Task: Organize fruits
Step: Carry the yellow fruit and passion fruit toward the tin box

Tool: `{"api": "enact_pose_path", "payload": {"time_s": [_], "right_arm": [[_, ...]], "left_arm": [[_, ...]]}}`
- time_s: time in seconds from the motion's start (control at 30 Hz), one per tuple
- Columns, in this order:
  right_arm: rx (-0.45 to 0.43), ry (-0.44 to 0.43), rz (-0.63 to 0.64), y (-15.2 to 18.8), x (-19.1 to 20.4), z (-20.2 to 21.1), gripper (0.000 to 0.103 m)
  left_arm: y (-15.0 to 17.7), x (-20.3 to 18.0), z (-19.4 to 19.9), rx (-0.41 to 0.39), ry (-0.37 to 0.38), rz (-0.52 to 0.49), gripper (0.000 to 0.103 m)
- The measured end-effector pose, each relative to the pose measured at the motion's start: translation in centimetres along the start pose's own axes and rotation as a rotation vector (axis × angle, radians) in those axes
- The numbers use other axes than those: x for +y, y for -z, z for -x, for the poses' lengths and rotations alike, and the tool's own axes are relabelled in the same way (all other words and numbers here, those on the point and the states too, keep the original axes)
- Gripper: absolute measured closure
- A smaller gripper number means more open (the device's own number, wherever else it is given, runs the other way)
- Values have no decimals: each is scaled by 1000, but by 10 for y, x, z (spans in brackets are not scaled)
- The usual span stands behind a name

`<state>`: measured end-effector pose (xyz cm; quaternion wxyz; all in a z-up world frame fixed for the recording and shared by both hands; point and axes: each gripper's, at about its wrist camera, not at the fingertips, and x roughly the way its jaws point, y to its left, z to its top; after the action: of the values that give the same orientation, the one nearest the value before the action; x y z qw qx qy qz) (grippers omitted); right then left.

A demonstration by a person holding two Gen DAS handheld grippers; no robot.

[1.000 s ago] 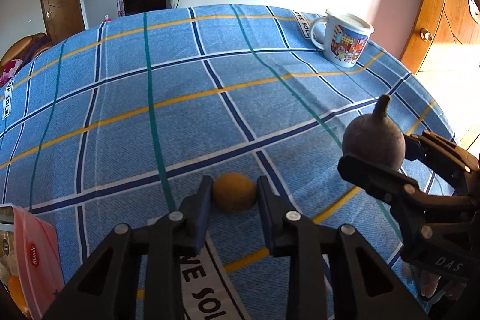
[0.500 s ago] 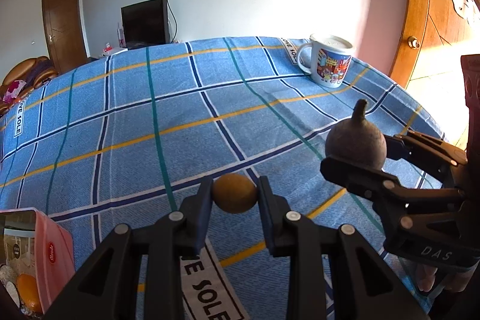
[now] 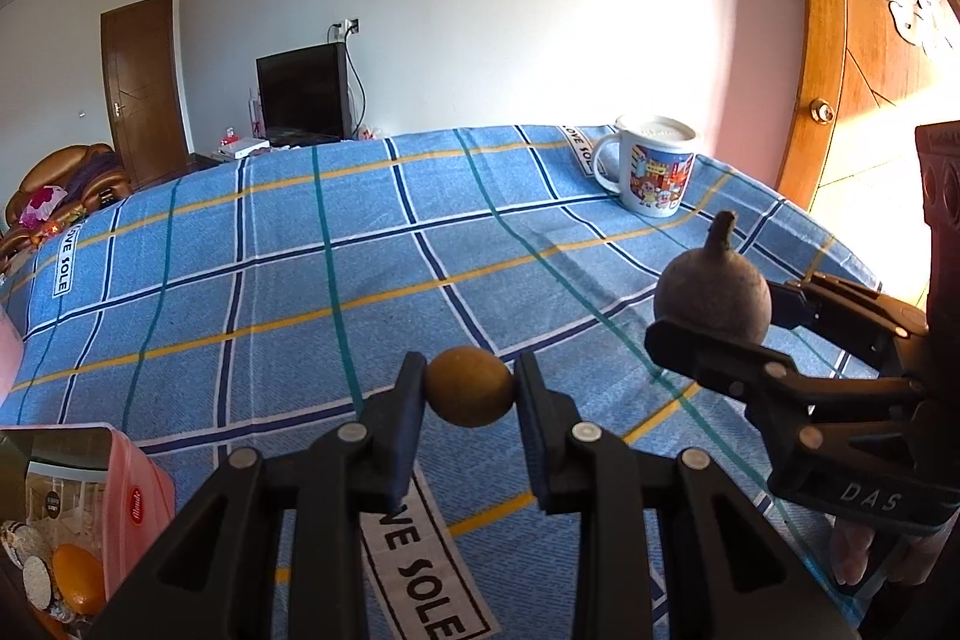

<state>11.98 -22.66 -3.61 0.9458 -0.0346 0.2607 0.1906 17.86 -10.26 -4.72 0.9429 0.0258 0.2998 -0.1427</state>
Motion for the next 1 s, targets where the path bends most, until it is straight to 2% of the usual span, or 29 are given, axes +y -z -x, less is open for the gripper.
{"api": "enact_pose_path", "payload": {"time_s": [0.23, 0.6, 1.0], "right_arm": [[-43, 0, 10, 0, 2, 8, 49], [-100, 3, 19, 1, 4, 18, 49], [-155, 13, 39, 3, 8, 28, 49]], "left_arm": [[2, -2, 10, -45, -8, -12, 72], [5, -4, 17, -62, -5, -22, 72], [7, 2, 32, -144, -21, 2, 72]]}}
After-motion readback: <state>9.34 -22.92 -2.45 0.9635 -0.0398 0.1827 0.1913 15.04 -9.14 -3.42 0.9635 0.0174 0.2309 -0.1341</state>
